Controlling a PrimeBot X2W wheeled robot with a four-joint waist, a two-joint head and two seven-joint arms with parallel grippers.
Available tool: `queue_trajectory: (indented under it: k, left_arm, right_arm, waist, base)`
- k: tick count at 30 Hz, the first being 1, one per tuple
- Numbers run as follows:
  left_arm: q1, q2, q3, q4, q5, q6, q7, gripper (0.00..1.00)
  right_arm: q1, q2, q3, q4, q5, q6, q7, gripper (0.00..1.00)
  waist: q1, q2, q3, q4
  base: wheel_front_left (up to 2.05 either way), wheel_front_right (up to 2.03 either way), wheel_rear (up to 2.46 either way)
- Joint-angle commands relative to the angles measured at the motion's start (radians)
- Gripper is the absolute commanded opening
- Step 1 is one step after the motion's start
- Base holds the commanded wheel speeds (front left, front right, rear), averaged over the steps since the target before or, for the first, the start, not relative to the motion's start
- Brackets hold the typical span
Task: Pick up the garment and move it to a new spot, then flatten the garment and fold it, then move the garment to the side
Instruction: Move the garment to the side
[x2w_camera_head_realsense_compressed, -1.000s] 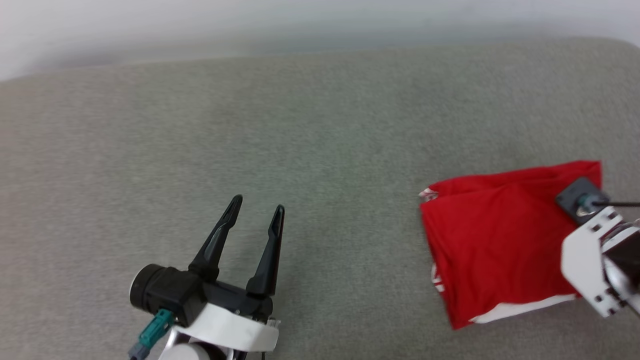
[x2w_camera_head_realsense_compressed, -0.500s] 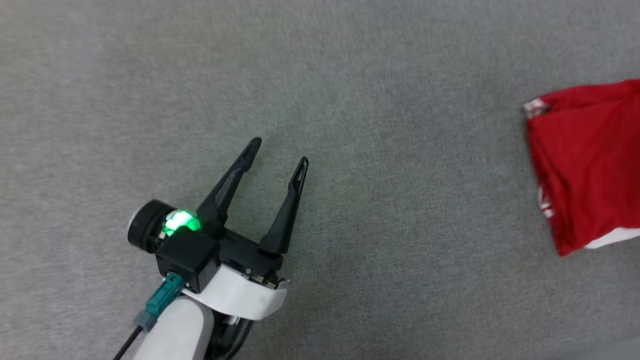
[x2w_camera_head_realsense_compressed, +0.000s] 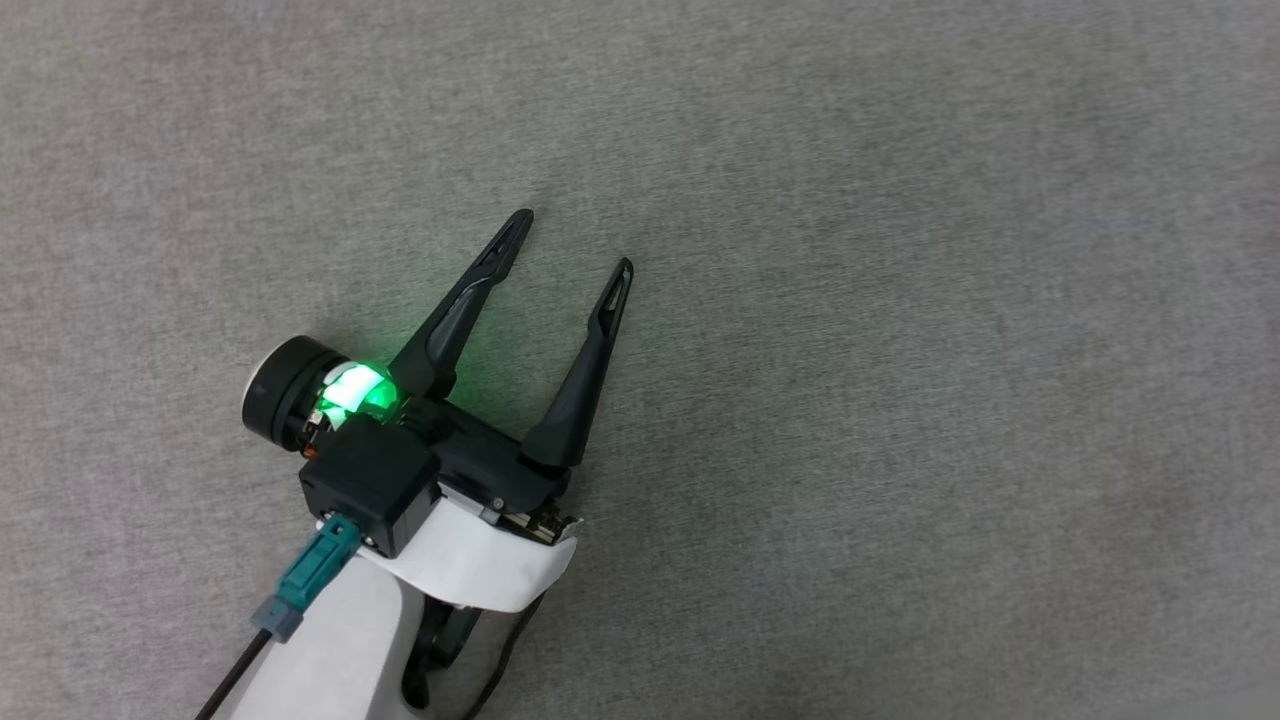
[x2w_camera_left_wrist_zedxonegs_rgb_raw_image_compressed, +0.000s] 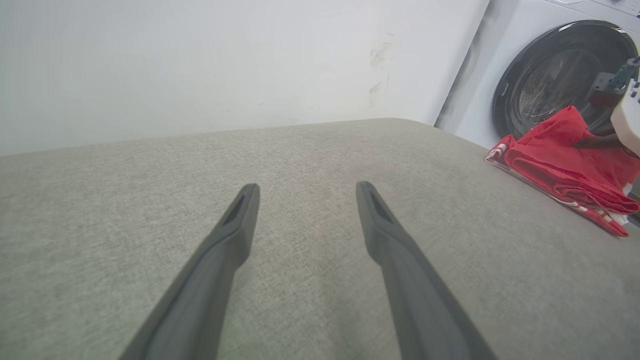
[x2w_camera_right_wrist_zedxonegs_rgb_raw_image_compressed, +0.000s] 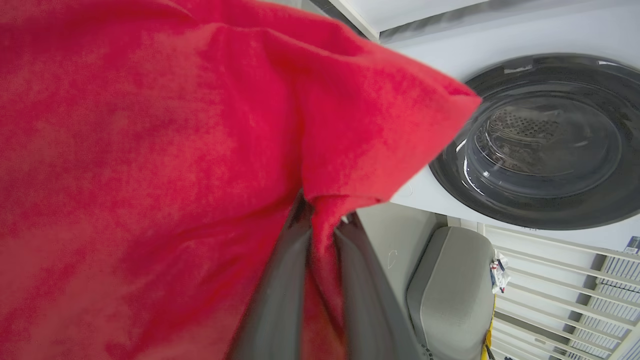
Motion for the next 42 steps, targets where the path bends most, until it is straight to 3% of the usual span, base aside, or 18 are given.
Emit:
queue_trajectory:
  k: [1,4,5,6,11,17,22,23,33,38,42]
  left_arm:
    - [-0.013,0.001,0.0,-0.006,-0.002,-0.001,-0.003,1.0]
    - [-0.014,0.0,0.016,-0.012,-0.005,-0.001,-0.003,1.0]
    - [-0.015,-0.001,0.02,-0.013,-0.006,-0.001,-0.003,1.0]
    - [-0.017,-0.003,0.024,-0.014,-0.007,-0.001,-0.003,1.0]
    - [-0.001,-0.016,0.048,-0.003,-0.011,-0.001,-0.003,1.0]
    - [0.049,-0.058,0.132,0.021,-0.01,-0.001,-0.003,1.0]
    - [0.112,-0.08,0.223,0.051,-0.029,-0.001,-0.003,1.0]
    - [0.112,-0.08,0.223,0.051,-0.029,-0.001,-0.003,1.0]
    - [0.244,-0.108,0.332,0.114,-0.002,-0.001,-0.002,1.0]
    - [0.303,-0.125,0.372,0.138,0.017,-0.001,-0.003,1.0]
    - [0.341,-0.139,0.386,0.154,0.035,-0.001,-0.002,1.0]
  right_arm:
    - [-0.015,0.019,-0.019,0.02,-0.002,-0.002,-0.007,0.0]
    - [-0.02,0.033,-0.047,0.043,-0.018,-0.002,-0.01,0.0]
    - [-0.025,0.038,-0.06,0.049,-0.024,-0.002,-0.012,0.06]
    - [-0.029,0.047,-0.075,0.052,-0.032,-0.002,-0.014,1.0]
    - [-0.031,0.086,-0.094,0.026,-0.078,-0.002,-0.006,1.0]
    - [-0.011,0.146,-0.123,-0.052,-0.097,-0.002,-0.015,1.0]
    - [0.004,0.285,-0.182,-0.182,-0.071,-0.001,-0.059,1.0]
    - [0.004,0.285,-0.182,-0.182,-0.071,-0.001,-0.059,1.0]
    - [0.148,0.57,-0.187,-0.42,0.011,-0.001,-0.223,1.0]
    - [0.25,0.729,-0.168,-0.476,0.024,-0.001,-0.353,1.0]
    - [0.325,0.798,-0.143,-0.471,0.045,-0.001,-0.448,1.0]
  waist:
    - [-0.0002,0.0,0.014,0.016]
    - [-0.0002,0.0,0.019,0.024]
    - [-0.0002,0.0,0.019,0.026]
    - [-0.0002,0.0,0.017,0.028]
    - [-0.0002,0.0,-0.03,0.031]
    - [-0.0002,0.0,-0.165,0.051]
    - [-0.0002,0.0,-0.309,0.083]
    - [-0.0002,0.0,-0.309,0.083]
    - [-0.0002,0.0,-0.509,0.138]
    - [-0.0002,0.0,-0.566,0.144]
    - [-0.0002,0.0,-0.592,0.145]
  base:
    - [0.0,0.0,0.0]
    - [0.0,0.0,0.0]
    - [0.0,0.0,0.0]
    - [0.0,0.0,0.0]
    - [0.0,0.0,0.0]
    - [0.0,0.0,0.0]
    - [0.0,0.0,0.0]
    - [0.0,0.0,0.0]
    - [0.0,0.0,0.0]
    - [0.0,0.0,0.0]
    - [0.0,0.0,0.0]
